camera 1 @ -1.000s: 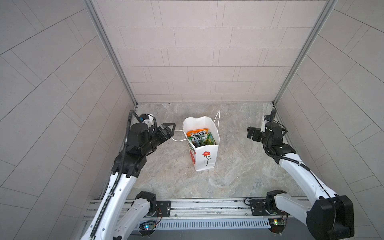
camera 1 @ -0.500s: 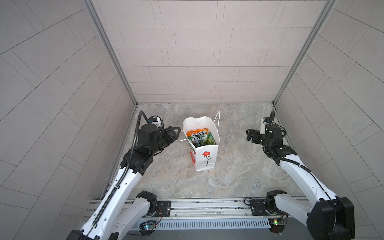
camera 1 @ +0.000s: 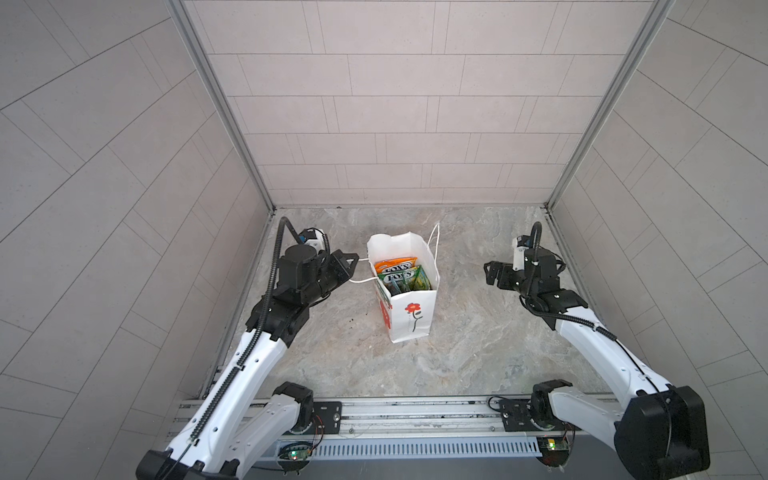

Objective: Take the snacks out of the paper bag
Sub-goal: 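Raise both arms and move both grippers toward the paper bag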

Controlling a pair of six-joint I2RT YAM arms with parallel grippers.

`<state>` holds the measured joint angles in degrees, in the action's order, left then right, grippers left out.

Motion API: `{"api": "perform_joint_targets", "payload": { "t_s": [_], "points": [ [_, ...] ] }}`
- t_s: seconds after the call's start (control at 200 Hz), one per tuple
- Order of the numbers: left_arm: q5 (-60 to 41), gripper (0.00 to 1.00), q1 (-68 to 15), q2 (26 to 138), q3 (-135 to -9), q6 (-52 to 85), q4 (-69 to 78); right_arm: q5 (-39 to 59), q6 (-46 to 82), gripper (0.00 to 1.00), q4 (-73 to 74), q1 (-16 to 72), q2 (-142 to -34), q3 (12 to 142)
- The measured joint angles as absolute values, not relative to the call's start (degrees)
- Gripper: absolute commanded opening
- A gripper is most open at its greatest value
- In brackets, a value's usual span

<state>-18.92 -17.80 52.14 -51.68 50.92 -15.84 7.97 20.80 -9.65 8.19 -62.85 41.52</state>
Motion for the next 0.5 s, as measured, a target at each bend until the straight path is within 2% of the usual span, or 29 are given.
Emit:
{"api": "perform_joint_targets", "payload": {
  "t_s": [0.16,0.5],
  "points": [
    [-18.8,0.0,-17.8,55.4,-53.3,47.9,-15.3,11.7,19.9,0.97,-9.5,13.3,-65.4,41.5],
    [-22.7,0.0,-18.0,69.0,-65.1,34.3,-13.6,15.7,21.3,0.91,-3.9,28.3,-73.2,41.1]
  ]
}}
